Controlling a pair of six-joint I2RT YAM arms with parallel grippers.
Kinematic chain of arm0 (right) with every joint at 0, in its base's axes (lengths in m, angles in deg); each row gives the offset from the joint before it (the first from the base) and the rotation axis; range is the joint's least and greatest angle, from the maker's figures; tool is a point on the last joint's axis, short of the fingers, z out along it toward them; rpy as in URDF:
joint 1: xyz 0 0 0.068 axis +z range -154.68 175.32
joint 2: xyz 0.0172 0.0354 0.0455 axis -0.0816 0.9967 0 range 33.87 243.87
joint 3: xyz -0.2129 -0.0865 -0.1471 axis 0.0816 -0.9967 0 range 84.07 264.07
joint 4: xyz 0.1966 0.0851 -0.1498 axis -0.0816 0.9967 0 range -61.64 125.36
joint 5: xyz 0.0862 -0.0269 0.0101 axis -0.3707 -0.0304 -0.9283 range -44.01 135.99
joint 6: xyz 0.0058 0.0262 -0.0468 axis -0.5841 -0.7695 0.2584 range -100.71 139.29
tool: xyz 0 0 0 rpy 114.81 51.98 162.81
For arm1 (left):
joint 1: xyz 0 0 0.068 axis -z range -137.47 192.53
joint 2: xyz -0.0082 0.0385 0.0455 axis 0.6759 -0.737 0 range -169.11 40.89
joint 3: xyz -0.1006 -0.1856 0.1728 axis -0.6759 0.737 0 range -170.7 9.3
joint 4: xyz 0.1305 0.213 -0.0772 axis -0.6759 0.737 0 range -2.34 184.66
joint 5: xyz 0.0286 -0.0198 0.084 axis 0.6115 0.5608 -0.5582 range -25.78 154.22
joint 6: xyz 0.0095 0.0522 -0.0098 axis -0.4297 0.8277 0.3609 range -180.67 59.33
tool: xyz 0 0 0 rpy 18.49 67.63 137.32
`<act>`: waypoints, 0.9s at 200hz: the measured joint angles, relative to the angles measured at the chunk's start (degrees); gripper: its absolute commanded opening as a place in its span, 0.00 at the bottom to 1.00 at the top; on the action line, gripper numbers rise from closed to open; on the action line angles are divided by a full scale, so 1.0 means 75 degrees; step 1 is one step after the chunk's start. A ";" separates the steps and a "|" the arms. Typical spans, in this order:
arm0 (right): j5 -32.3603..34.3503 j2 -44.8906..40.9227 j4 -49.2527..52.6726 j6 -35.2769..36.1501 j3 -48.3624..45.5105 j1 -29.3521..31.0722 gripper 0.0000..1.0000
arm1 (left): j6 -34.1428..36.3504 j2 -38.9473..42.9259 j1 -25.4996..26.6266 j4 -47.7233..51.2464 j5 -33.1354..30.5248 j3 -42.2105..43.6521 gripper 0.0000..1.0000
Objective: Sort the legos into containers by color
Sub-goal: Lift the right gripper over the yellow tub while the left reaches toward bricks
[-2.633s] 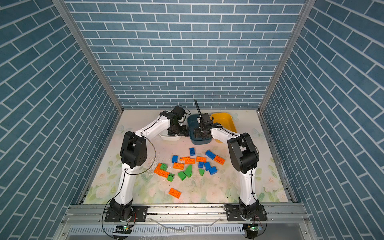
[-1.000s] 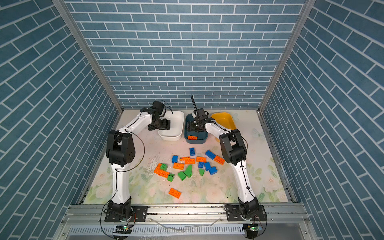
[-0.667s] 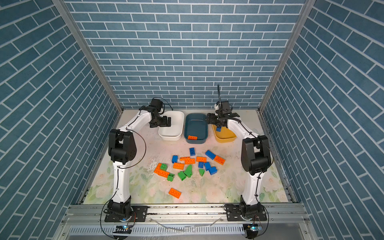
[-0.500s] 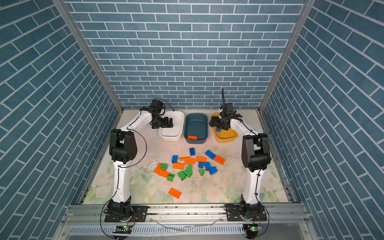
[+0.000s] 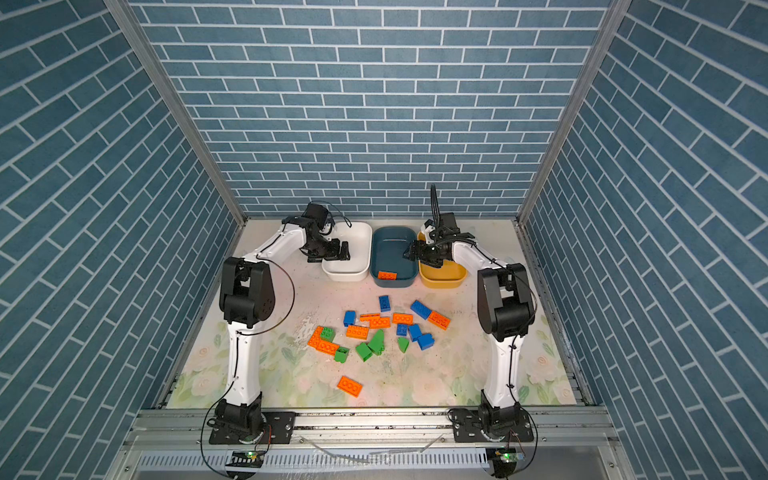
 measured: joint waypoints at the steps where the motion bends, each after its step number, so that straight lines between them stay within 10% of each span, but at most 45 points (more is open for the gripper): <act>1: 0.0015 -0.0006 0.0003 0.0000 -0.0006 0.0000 0.82 | 0.0000 0.0012 0.0003 0.0006 -0.0038 0.0020 0.99; 102: 0.1731 -0.3197 -0.1361 -0.0233 -0.2827 0.0379 0.99 | -0.0714 0.5228 0.0589 -0.0554 -0.1842 0.5193 0.97; 180: 0.3270 -0.3398 -0.2897 -0.0906 -0.3675 0.0370 0.99 | -0.1539 0.5523 0.2573 -0.0254 -0.1897 0.7020 0.77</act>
